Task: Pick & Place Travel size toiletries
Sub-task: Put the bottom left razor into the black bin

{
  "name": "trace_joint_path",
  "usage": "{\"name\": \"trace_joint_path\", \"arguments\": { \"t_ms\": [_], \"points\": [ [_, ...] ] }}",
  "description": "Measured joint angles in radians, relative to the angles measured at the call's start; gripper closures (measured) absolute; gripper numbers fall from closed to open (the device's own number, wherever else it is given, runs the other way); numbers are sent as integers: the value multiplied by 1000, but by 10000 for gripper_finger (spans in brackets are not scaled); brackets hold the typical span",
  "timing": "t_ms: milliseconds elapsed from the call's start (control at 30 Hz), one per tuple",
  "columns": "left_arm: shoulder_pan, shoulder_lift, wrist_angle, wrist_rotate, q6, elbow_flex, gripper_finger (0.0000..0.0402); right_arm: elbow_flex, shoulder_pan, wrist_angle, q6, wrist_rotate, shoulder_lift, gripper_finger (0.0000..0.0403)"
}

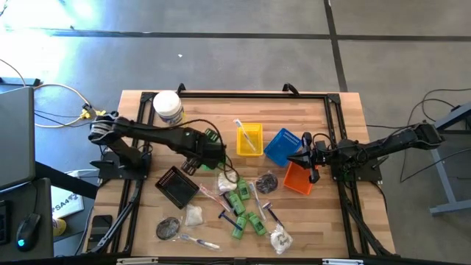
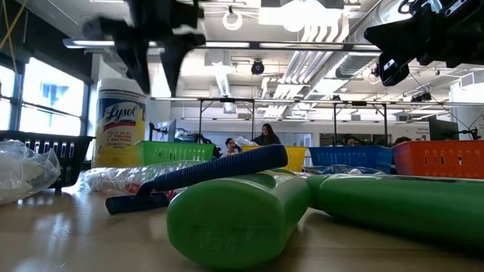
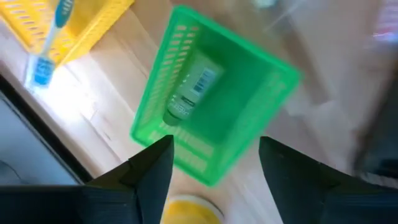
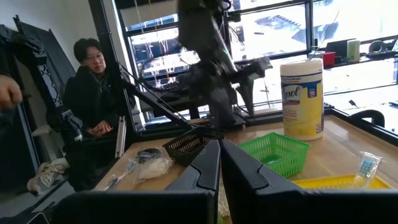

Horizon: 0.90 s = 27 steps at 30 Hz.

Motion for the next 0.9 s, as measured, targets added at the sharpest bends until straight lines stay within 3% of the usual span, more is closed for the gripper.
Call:
{"name": "trace_joint_path", "arguments": {
  "t_ms": [167,300,467,633,767,900],
  "points": [
    [-83,-91,-173,116,-155,53,249,0,0,0,0,0,0,394],
    [-121,-254,-139,208,-348,2,318,0,0,0,0,0,0,394],
    [-175,-506,175,271,-537,-199,393,0,0,0,-4,0,0,394],
    [-236,-730,557,272,-705,-491,390,0,0,0,-4,0,0,394],
    [-252,-845,784,165,-835,-706,392,0,0,0,-4,8,0,394],
    [-263,-889,924,27,-855,-868,399,0,0,0,-5,8,0,394]
  ]
}}
